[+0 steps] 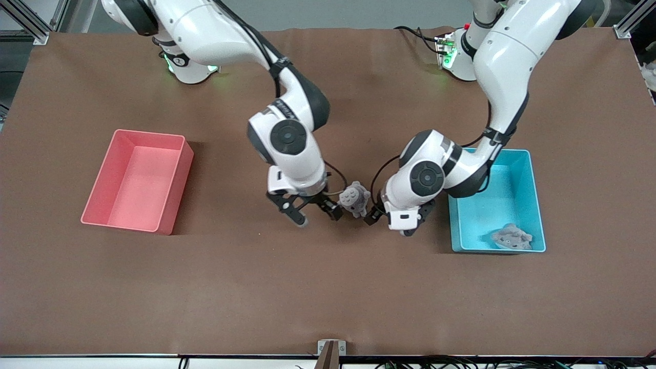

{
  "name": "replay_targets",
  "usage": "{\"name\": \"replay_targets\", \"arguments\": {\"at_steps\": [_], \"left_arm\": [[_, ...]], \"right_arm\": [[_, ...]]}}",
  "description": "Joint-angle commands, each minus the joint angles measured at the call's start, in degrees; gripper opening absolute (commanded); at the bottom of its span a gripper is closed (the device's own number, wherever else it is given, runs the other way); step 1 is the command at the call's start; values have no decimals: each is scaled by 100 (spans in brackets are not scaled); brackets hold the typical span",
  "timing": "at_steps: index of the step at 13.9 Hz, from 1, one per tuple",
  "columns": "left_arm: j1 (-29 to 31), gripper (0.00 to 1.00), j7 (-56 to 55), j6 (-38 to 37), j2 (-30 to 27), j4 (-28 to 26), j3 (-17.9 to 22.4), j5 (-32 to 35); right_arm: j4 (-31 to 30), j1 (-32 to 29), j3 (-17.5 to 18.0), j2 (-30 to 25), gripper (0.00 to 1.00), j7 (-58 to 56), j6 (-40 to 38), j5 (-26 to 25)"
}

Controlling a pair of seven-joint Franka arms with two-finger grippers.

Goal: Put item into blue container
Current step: 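Pass the second Totoro from the right gripper to the left gripper, then lower the Totoro into the blue box and open the left gripper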

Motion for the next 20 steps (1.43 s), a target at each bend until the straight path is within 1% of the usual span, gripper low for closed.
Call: {"name": "replay_targets", "arguments": {"at_steps": [1, 4, 5, 6, 7, 8, 9, 10, 11, 12, 14, 16, 18, 20], "left_arm": [[-234, 100, -363, 315, 177, 22, 29, -87], [-498, 100, -504, 368, 335, -22, 64, -18], [-524, 100, -505, 377, 336, -109, 82, -8], [-525, 97, -505, 377, 336, -119, 91, 0], [-490, 82, -479, 377, 336, -127, 91, 0], [-498, 48, -452, 377, 336, -119, 143, 0], [-524, 33, -443, 377, 336, -119, 222, 0], [-533, 18, -417, 368, 344, -127, 257, 35], [-507, 3, -426, 342, 310, -119, 258, 88], [-446, 0, -426, 264, 231, -110, 258, 149], [-384, 0, -303, -489, -111, -49, 240, 788], [-131, 0, 204, -1035, -646, -66, 223, 914], [238, 0, 1266, -1598, -1174, -84, 179, 818], [590, 0, 2197, -2230, -1535, -101, 179, 818]], "right_arm": [[-584, -827, 99, -828, 100, -1997, -800, 7], [-1190, -1785, 99, -1541, 100, -4062, -1416, 16], [-1471, -2102, 99, -1778, 100, -4723, -1418, 16], [-1709, -2375, 90, -2007, 100, -5243, -1444, 7], [-1946, -2621, 47, -2253, 100, -5839, -1522, -10], [-2096, -2728, -162, -2473, 100, -6463, -1671, -80], [-2107, -2651, -565, -2614, 100, -6722, -1916, -107], [-2081, -2598, -812, -2737, 100, -6829, -2145, -168], [-2089, -2597, -893, -2895, 100, -6986, -2304, -343], [-2080, -2649, -903, -3053, 100, -7014, -2462, -484], [-2054, -2746, -903, -3282, 100, -7014, -2682, -581], [-2054, -3009, -807, -3467, 100, -7006, -2762, -591], [-2054, -3290, -526, -3599, 100, -7006, -2842, -591], [-2071, -3589, -184, -3705, 100, -6979, -2894, -591]]}}
